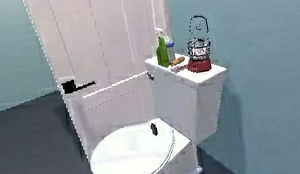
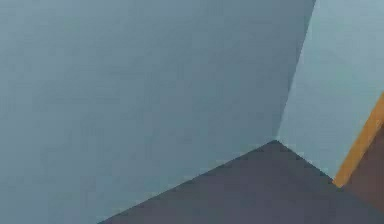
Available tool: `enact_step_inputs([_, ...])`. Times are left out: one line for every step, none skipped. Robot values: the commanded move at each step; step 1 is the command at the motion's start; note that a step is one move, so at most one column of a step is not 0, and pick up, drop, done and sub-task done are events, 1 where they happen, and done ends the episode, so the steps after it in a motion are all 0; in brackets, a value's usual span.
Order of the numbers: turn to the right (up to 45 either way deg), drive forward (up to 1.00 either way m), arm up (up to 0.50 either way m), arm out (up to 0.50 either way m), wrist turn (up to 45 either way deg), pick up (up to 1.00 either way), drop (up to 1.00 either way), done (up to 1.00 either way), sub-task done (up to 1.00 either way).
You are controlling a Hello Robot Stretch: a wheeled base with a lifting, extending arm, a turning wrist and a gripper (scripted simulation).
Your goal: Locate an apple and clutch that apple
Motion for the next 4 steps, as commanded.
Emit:
enact_step_inputs([45.0, 0.0, 0.0, 0.0, 0.0, 0.0, 0.0, 0.0, 0.0])
enact_step_inputs([45.0, 0.0, 0.0, 0.0, 0.0, 0.0, 0.0, 0.0, 0.0])
enact_step_inputs([45.0, 0.0, 0.0, 0.0, 0.0, 0.0, 0.0, 0.0, 0.0])
enact_step_inputs([15.0, 0.0, 0.0, 0.0, 0.0, 0.0, 0.0, 0.0, 0.0])
